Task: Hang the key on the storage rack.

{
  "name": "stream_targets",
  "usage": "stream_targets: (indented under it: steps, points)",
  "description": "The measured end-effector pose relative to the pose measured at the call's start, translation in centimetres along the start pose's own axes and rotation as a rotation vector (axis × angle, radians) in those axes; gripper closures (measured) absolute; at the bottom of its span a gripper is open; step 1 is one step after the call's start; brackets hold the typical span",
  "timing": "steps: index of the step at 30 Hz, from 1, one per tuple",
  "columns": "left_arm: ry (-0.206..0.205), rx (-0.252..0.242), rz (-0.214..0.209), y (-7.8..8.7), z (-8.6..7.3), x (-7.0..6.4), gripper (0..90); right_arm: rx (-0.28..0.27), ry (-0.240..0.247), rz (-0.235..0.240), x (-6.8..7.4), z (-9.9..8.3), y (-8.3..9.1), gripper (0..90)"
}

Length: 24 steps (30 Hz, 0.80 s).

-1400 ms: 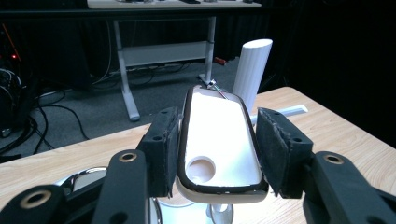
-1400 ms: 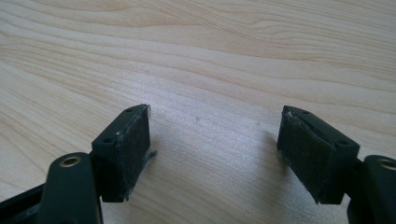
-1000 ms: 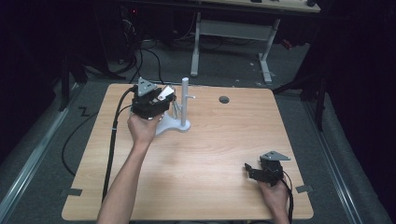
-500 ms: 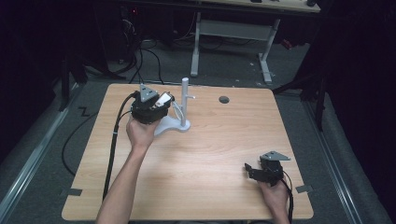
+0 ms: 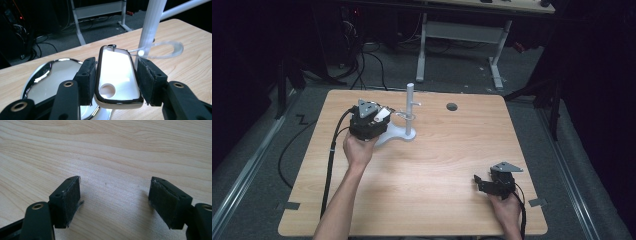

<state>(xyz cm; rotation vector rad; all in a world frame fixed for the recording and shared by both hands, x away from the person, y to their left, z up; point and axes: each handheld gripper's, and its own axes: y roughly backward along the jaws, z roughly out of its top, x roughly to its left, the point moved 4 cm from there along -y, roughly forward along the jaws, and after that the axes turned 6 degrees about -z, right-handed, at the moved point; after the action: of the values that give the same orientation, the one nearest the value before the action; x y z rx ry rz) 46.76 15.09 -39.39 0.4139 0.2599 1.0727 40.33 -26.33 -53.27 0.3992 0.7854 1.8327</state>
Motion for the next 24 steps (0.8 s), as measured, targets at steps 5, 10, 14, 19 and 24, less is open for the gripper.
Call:
stream_targets:
  steps: [5,10,14,19,24]
  points:
    - [0.004,0.003,-0.002,0.0,-0.8,-0.2,50.9,0.000,0.000,0.000,0.0,0.0,0.0,25.6]
    - [-0.006,0.009,-0.004,0.1,-1.4,-0.6,50.9,0.000,0.000,0.000,0.0,0.0,0.0,25.6]
    - [-0.005,0.015,-0.013,-0.2,-1.9,-0.9,50.9,0.000,0.000,0.000,0.0,0.0,0.0,25.6]
    - [-0.015,0.031,-0.020,-0.5,-2.5,-1.5,50.9,0.000,0.000,-0.001,0.0,0.0,0.0,25.6]
    - [-0.016,0.035,-0.030,-0.7,-2.9,-1.8,50.9,0.000,0.000,-0.001,0.0,0.0,0.0,25.6]
